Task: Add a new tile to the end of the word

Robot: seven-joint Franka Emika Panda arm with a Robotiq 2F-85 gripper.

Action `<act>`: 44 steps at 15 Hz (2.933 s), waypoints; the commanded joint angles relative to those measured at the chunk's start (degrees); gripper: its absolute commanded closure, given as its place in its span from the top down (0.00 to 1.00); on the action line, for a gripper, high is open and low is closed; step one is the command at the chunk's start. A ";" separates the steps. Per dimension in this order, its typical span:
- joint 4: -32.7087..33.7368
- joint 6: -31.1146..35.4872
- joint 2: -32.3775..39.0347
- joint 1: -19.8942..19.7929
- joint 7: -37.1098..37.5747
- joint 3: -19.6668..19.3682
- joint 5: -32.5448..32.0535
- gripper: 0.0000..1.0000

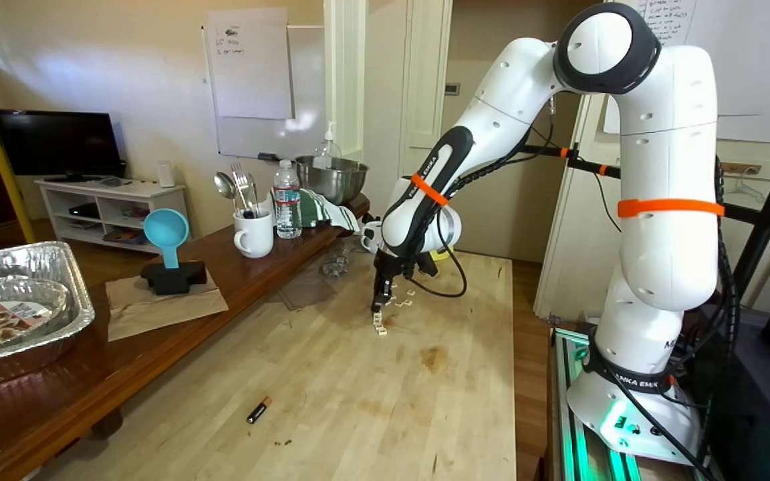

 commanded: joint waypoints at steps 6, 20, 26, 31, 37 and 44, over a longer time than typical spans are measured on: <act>-1.38 -1.76 -1.92 -2.93 -2.41 2.54 3.58 0.00; -2.11 -1.01 -4.38 -7.30 -5.43 5.25 11.69 0.00; -1.07 -0.29 -2.80 -6.94 -3.71 2.67 11.41 0.00; 0.10 0.51 -1.05 -7.21 -4.33 2.31 12.31 0.00; 1.41 1.78 1.12 -7.34 -4.74 2.10 12.78 0.00; 2.54 0.34 3.47 -6.99 -4.76 0.92 11.13 0.00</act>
